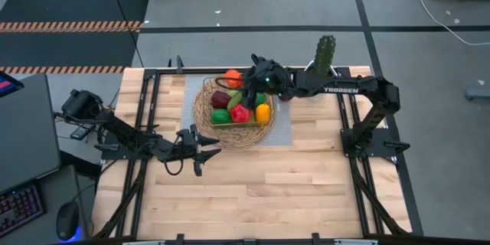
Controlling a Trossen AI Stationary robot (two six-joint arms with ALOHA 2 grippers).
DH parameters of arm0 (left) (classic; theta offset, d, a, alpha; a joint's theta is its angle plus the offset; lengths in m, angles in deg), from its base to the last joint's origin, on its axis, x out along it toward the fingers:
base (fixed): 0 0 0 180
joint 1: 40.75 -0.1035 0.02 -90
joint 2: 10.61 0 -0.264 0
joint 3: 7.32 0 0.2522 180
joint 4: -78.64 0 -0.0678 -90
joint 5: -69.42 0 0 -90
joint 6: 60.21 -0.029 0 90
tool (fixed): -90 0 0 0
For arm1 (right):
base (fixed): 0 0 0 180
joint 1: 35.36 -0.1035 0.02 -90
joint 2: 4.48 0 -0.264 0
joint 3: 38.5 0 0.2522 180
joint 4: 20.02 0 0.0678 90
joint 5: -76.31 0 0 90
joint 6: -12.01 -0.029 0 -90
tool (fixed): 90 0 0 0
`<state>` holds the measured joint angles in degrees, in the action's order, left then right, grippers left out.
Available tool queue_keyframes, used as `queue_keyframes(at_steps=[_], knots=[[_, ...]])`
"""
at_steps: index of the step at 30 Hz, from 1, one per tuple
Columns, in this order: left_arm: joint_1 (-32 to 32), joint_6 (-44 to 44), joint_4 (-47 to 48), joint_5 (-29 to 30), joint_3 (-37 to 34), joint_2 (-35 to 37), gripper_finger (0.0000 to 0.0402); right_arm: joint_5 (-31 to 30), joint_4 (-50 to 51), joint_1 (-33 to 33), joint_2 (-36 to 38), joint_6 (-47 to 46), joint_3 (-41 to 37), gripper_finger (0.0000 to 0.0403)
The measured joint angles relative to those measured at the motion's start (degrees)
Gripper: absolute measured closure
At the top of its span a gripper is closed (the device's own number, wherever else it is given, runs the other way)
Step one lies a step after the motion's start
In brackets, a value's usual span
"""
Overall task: Build produce basket
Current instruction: Put the orange pumpkin into the gold wire basket, then put the dark red apple into the gold wire basket
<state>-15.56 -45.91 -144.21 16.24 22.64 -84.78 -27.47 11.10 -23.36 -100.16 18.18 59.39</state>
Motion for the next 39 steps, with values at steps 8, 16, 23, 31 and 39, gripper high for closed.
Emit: queue_keyframes(at_steps=[8,16,23,31,39], knots=[[0.0,0.0,0.0,0.0,0.0,0.0,0.023,1.2,-4.1,1.7,0.0,0.4,-4.3,0.0151],[0.0,-0.1,0.0,0.0,0.0,0.0,0.023,0.8,-4.5,1.6,0.0,1.0,-5.8,0.0081],[0.0,0.0,1.9,0.0,0.0,0.0,0.023,-7.7,-0.3,1.6,1.4,2.5,-5.8,0.0041],[0.0,0.1,2.3,0.0,0.0,0.0,0.023,-18.1,10.9,3.9,5.9,4.9,-5.8,0.0044],[0.0,0.1,2.2,0.0,0.0,0.0,0.023,-17.4,30.0,8.1,6.8,-0.9,-5.8,0.0046]])
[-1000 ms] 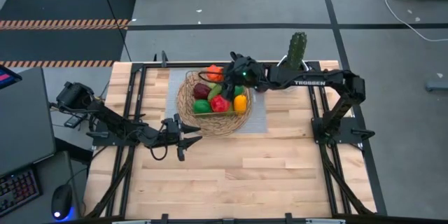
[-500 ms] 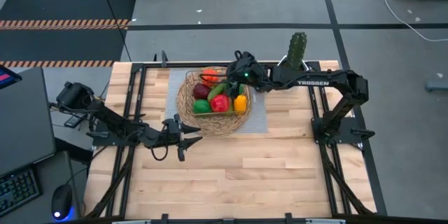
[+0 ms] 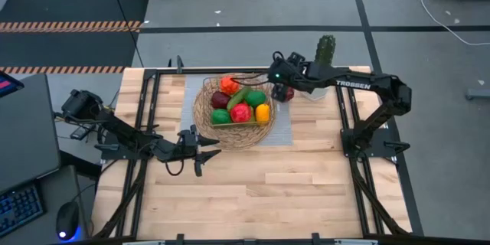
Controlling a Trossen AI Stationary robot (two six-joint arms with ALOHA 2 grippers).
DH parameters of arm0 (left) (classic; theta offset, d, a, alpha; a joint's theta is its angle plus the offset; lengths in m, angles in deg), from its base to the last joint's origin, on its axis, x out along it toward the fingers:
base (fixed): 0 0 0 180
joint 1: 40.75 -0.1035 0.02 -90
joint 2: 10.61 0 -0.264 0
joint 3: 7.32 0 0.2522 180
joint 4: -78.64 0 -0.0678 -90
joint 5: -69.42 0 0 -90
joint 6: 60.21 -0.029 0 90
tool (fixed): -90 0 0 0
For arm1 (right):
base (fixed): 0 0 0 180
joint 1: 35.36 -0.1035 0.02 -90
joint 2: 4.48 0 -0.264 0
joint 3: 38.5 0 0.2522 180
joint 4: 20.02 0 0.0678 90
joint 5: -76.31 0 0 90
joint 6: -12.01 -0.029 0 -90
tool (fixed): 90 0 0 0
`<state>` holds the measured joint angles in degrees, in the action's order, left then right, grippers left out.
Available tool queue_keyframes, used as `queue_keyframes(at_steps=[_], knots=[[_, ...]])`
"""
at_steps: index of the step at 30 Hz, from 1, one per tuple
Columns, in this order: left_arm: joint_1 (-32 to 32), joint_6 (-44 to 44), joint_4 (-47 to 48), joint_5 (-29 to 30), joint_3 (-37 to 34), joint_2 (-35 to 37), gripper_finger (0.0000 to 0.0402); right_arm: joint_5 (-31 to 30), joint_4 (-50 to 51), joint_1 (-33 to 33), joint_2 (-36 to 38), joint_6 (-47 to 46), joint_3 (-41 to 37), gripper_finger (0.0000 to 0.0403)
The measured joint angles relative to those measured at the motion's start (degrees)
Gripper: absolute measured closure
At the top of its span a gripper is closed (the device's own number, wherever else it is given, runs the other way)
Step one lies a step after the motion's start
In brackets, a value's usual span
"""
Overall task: Build produce basket
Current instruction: Put the dark red apple into the gold wire basket
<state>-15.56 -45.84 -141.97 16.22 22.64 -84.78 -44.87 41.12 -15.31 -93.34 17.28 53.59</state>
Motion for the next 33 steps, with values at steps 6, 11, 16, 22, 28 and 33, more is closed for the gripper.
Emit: queue_keyframes(at_steps=[6,11,16,22,28,33], knots=[[0.0,0.4,-0.1,0.0,0.0,0.0,0.023,5.3,1.6,2.9,0.0,-5.1,0.0,0.0046],[0.0,0.9,-0.1,0.0,0.0,0.0,0.023,7.9,3.6,6.9,0.0,-14.5,0.0,0.0046],[-0.2,0.6,-0.2,0.0,0.0,0.0,0.023,14.1,4.8,9.5,-0.2,-21.0,-0.7,0.0047],[-0.3,1.1,-0.2,0.0,0.0,0.0,0.023,14.2,2.4,9.8,-0.3,-21.8,-6.3,0.0047],[-0.3,1.2,-0.3,0.0,0.0,0.0,0.023,14.4,-3.8,9.8,-0.3,-21.6,-11.3,0.0047],[-0.3,1.2,-0.2,0.0,0.0,0.0,0.023,14.4,-9.2,9.9,-0.3,-21.6,-14.2,0.0047]])
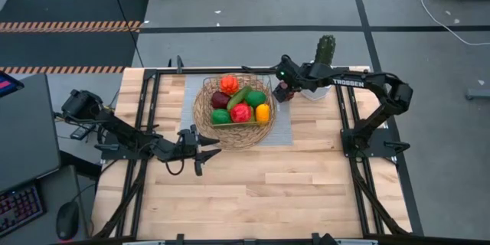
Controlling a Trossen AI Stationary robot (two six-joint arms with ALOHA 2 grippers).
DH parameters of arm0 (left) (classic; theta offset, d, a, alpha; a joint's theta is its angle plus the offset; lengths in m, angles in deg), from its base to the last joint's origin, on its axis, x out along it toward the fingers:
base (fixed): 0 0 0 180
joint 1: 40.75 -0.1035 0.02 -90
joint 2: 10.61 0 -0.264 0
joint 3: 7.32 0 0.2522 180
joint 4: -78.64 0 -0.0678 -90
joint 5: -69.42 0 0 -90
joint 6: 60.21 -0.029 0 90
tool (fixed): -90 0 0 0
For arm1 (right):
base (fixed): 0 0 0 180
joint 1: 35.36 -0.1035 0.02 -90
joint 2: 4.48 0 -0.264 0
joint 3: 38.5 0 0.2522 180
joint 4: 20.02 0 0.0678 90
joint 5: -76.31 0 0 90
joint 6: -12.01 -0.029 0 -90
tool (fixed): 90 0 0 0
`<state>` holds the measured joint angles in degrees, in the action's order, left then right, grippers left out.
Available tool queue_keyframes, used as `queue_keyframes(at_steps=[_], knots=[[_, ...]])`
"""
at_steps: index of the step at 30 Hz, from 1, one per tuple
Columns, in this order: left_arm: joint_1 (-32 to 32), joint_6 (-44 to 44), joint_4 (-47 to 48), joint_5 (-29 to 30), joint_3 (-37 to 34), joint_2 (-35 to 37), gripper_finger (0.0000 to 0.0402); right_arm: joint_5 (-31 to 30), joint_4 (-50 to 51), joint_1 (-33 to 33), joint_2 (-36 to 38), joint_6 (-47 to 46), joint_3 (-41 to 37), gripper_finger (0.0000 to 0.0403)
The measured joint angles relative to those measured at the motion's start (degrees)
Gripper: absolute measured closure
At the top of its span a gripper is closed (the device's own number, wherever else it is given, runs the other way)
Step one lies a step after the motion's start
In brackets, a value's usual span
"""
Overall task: Build produce basket
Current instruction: Put the dark red apple into the gold wire basket
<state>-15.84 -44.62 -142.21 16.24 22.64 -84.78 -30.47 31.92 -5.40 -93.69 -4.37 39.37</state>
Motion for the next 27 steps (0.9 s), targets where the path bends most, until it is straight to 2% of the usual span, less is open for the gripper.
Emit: queue_keyframes(at_steps=[15,22,27], knots=[[0.0,-0.3,0.0,0.0,0.0,0.0,0.023,-1.9,-15.1,0.3,0.0,-0.2,-9.6,0.0047],[0.0,-0.3,0.0,0.0,0.0,0.0,0.023,-6.1,-23.7,0.3,0.2,0.2,-13.0,0.0047],[-0.1,-0.3,0.0,0.0,0.0,0.0,0.023,-6.0,-24.0,0.1,0.2,0.0,-13.1,0.0047]])
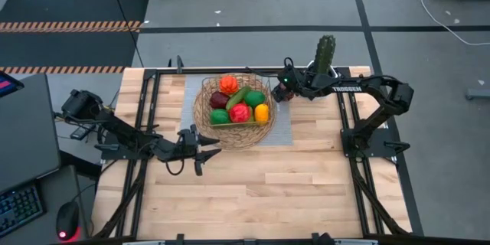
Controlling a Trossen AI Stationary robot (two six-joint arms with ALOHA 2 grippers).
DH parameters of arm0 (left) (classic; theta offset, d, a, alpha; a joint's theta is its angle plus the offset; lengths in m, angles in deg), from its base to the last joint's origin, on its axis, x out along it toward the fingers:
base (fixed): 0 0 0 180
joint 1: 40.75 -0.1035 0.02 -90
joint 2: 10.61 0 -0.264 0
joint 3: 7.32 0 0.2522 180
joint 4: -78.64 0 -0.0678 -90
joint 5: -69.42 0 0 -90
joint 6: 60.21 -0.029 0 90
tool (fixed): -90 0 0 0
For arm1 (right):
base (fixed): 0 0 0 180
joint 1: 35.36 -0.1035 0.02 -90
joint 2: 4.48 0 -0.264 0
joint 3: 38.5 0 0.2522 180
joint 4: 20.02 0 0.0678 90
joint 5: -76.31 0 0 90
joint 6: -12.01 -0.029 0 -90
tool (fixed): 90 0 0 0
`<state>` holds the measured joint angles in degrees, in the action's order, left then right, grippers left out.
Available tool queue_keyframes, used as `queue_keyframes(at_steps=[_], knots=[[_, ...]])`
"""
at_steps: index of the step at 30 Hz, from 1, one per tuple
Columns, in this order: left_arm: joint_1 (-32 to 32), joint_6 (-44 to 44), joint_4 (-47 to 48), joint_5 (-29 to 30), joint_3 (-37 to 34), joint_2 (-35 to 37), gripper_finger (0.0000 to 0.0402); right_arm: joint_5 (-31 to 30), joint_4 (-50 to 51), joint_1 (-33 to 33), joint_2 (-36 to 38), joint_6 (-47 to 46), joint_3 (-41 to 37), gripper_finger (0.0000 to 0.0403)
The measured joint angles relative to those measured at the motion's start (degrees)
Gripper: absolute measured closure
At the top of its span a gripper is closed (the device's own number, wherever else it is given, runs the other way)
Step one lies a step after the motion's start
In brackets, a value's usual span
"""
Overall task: Build produce basket
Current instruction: Put the dark red apple into the gold wire basket
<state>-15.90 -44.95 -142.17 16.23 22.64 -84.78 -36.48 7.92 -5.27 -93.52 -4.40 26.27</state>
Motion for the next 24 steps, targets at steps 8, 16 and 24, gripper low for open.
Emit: queue_keyframes(at_steps=[8,16,24], knots=[[-0.3,0.2,0.0,0.0,0.0,0.0,0.023,0.9,1.3,-1.6,0.0,-0.1,0.0,0.0047],[-0.3,0.4,0.0,0.0,0.0,0.0,0.023,-1.4,2.6,-2.9,0.0,-3.8,0.0,0.0048],[-0.3,0.6,0.0,0.0,0.0,0.0,0.023,-5.2,2.2,-5.1,-0.1,-10.9,0.0,0.0055]])
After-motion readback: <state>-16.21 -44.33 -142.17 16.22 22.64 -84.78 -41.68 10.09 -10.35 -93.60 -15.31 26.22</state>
